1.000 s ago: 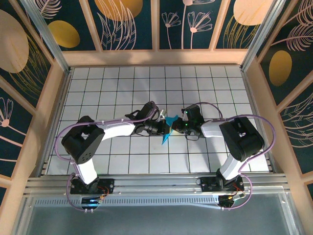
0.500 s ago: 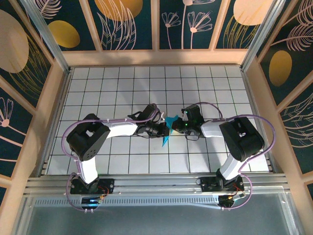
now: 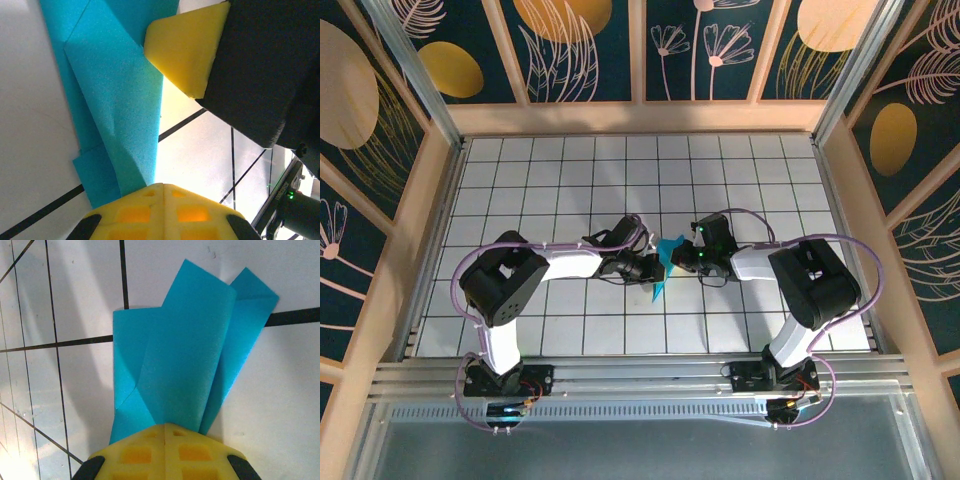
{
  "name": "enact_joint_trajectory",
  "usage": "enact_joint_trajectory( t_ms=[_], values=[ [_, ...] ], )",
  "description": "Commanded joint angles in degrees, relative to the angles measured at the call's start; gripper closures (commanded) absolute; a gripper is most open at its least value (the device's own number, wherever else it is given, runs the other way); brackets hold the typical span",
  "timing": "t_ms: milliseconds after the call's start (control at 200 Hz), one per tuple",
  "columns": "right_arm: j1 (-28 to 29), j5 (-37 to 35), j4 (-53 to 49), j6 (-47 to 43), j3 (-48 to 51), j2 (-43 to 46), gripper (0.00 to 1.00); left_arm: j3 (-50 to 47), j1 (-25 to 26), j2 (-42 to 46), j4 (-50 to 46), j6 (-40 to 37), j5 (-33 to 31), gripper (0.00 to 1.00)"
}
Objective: Fold a paper plane with a square sheet of paper (fold left side to right side)
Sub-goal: Fold the wing for the fifth time at the center of the table.
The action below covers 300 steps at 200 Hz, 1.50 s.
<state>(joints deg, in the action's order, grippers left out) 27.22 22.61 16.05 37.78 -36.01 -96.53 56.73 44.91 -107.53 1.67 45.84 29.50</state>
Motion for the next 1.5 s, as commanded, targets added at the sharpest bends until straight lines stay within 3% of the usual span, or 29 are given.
enact_joint_trajectory(
  t_ms=[0,751,1231,1496],
  values=[
    [0.2,-4.42,-10.33,-1.72,1.51,-2.12,1.0,-0.67,-0.18,-1.23,-0.99,-0.55,-0.29,0.93],
    [0.31,-4.33,-10.53,-1.74,0.96,-2.13,1.0,-2.3,0.14,-2.47,-1.77,-1.05,-1.7,0.93],
    [-0.37,-3.67,-10.28,-1.82,0.36,14.58,1.0,-2.51,1.36,-3.47,-6.8,-2.23,-9.78,0.98],
    [3.79,-1.74,-2.17,1.72,4.47,12.98,1.0,-1.28,1.76,-4.09,-9.56,-3.52,-12.19,0.99]
  ],
)
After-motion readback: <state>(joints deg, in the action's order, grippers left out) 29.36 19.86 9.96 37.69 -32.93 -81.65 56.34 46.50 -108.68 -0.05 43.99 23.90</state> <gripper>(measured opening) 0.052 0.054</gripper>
